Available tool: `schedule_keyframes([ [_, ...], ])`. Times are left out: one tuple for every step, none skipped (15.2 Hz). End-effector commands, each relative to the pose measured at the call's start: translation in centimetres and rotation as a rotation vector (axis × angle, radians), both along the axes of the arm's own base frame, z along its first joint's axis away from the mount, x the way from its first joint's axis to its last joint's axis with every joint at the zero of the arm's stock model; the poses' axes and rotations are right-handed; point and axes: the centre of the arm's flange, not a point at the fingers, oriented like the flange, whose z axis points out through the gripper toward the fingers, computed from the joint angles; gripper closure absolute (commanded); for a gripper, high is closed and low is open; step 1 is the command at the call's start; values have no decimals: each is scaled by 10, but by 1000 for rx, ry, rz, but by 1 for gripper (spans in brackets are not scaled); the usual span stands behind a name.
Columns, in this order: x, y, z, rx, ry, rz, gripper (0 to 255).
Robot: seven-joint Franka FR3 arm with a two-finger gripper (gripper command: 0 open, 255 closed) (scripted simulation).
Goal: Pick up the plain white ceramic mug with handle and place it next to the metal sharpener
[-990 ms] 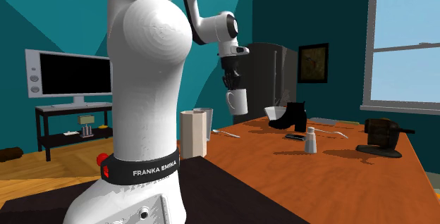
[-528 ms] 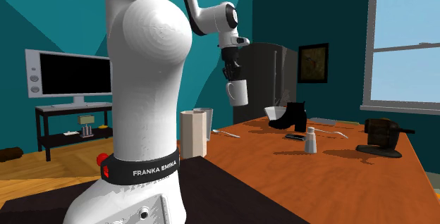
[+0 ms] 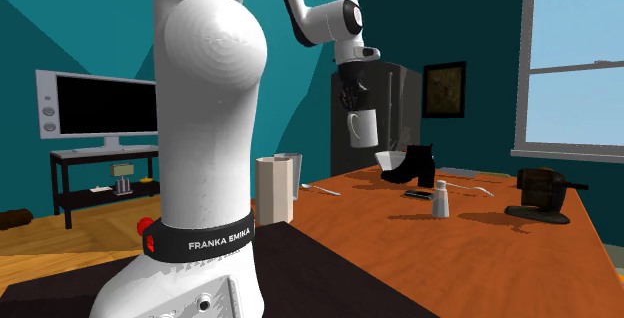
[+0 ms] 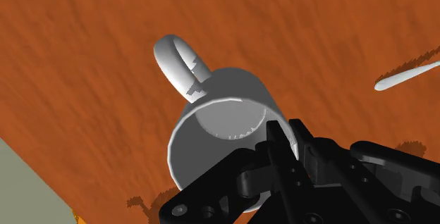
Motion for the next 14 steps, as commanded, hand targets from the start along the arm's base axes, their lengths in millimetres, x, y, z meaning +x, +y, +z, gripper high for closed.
schedule_keyframes([
  [16, -22, -3, -1, 0, 2, 255],
  [24, -32, -3, -1, 0, 2, 255],
  [33, -42, -3, -1, 0, 2, 255],
  [41, -52, -3, -1, 0, 2, 255],
  [50, -62, -3, -1, 0, 2, 255],
  [59, -72, -3, -1, 0, 2, 255],
  [67, -82, -2, -1, 0, 2, 255],
  [76, -92, -2, -1, 0, 2, 255],
  [84, -102, -2, -1, 0, 2, 255],
  [93, -112, -2, -1, 0, 2, 255],
  [101, -122, -2, -1, 0, 2, 255],
  [110, -132, -2, -1, 0, 2, 255],
  [119, -142, -2, -1, 0, 2, 255],
  [127, -152, -2, -1, 0, 2, 255],
])
